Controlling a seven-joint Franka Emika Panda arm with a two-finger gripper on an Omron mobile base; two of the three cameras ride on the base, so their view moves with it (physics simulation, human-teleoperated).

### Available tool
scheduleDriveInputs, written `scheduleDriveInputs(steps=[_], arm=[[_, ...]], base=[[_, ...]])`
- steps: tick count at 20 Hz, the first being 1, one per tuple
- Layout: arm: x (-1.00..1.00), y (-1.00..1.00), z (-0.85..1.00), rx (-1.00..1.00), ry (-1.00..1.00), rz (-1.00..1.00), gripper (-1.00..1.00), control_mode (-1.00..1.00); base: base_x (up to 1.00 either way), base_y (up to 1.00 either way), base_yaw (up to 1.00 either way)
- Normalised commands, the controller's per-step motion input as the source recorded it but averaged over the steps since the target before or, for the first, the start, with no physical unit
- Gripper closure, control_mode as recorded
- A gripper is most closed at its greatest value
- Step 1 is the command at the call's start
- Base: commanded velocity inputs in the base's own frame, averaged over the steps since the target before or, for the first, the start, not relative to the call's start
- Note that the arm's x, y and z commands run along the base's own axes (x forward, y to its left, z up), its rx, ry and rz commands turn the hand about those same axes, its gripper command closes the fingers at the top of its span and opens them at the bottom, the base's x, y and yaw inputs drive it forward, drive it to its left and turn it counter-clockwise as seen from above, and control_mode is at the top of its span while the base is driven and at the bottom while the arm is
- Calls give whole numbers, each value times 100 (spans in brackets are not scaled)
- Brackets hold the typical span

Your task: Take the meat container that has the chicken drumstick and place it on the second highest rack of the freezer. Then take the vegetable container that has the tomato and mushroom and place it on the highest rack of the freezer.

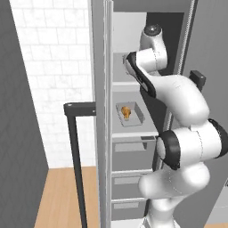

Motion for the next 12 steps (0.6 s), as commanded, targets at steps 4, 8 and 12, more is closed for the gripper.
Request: scheduleDriveInputs(steps=[4, 8, 12], arm=[[-98, -4, 11, 0, -23, 0, -100, -100], [-78, -8, 19, 0, -9, 0, -100, -100], [-100, 0, 18, 0, 0, 0, -100, -100]], base=[[0, 0, 0], [0, 0, 0], [0, 0, 0]])
